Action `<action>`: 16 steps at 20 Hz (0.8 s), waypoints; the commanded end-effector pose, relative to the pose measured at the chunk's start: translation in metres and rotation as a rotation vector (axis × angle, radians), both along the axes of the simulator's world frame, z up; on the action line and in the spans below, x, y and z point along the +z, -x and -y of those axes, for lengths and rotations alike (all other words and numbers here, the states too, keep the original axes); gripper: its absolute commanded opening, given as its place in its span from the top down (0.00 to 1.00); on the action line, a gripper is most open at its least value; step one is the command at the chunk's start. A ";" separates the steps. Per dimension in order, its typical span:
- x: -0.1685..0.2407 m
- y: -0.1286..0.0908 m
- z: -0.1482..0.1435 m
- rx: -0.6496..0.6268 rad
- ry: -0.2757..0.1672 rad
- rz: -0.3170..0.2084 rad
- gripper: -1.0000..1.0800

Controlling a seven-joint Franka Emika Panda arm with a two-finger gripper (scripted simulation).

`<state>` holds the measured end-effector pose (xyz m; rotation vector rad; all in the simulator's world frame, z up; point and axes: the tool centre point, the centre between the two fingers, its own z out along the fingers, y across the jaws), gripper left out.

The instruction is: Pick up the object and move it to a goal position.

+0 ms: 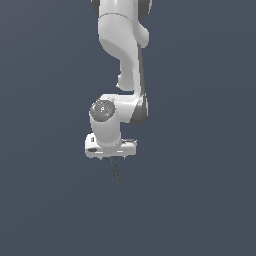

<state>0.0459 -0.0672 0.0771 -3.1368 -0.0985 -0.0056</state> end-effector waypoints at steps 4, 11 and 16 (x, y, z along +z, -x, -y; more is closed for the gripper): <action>-0.017 -0.003 0.012 0.004 0.003 -0.003 0.04; -0.021 -0.003 0.013 0.003 0.003 -0.004 0.04; -0.041 -0.002 0.013 0.003 0.003 -0.004 0.04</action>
